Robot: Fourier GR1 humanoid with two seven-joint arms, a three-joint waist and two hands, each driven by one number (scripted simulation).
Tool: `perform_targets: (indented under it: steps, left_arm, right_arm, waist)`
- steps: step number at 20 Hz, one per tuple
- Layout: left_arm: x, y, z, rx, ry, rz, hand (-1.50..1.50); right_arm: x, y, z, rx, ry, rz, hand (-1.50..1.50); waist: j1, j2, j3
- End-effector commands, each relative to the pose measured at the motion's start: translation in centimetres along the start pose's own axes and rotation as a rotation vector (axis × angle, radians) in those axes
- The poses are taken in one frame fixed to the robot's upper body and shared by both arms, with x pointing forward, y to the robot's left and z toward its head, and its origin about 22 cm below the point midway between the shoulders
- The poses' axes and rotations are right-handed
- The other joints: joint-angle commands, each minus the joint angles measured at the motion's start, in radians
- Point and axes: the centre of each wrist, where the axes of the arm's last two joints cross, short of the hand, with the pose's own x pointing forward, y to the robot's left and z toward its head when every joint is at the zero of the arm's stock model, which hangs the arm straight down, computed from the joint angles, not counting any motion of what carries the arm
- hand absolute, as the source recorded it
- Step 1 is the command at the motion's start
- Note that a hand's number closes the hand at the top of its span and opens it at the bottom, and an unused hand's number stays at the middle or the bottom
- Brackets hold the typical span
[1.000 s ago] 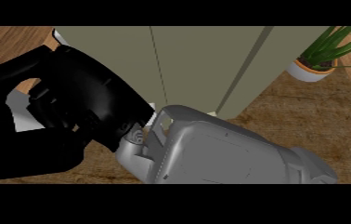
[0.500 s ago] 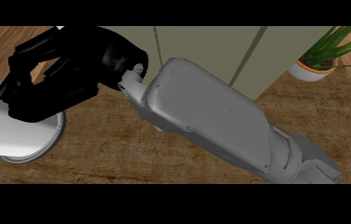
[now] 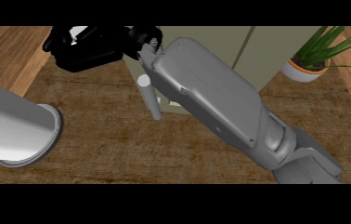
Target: Pick up the wine, place it into the cabinet and close the cabinet
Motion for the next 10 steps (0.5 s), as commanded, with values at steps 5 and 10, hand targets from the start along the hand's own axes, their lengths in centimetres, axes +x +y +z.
perform_targets:
  steps: [5,10]
  left_arm:
    - [0.4,-0.8,-0.6,-0.058,0.01,0.042,-1.5]
    - [0.0,-1.5,-0.3,-0.059,0.02,0.077,-1.5]
  right_arm:
    - [-3.0,-8.8,3.4,-0.255,-0.024,-0.016,1.5]
    - [-3.3,-10.9,5.0,-0.316,-0.063,-0.033,1.5]
  waist:
    - [-0.03,0.036,0.012]
    - [-0.057,0.04,0.012]
